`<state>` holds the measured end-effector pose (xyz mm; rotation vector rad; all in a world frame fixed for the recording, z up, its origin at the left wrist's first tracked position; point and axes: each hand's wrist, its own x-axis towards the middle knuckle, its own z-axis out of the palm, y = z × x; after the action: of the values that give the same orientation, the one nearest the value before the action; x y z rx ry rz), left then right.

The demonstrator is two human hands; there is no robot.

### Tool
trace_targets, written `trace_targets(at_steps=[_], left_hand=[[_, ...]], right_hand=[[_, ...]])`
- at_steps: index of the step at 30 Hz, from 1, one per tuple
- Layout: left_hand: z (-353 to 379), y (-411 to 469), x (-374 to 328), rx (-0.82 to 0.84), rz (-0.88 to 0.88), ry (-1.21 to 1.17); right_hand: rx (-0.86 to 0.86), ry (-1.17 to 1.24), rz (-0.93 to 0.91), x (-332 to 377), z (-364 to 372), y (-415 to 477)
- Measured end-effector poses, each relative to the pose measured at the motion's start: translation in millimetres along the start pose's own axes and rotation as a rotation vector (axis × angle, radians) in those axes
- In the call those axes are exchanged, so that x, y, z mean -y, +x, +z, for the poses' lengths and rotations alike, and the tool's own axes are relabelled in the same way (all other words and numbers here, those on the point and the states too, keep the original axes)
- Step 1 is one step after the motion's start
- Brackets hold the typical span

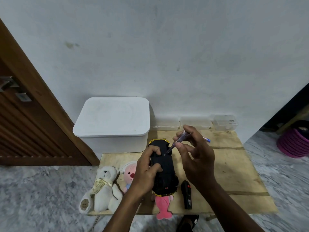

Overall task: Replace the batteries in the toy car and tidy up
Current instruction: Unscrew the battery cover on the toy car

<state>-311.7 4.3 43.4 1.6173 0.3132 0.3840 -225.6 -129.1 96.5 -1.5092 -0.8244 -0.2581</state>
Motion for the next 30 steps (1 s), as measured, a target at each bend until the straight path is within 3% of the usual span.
trace_targets(at_steps=[30], left_hand=[[4.0,-4.4,-1.5,0.011,-0.005,-0.02]], right_hand=[[-0.041,-0.048,-0.049,2.1,-3.6,-1.9]])
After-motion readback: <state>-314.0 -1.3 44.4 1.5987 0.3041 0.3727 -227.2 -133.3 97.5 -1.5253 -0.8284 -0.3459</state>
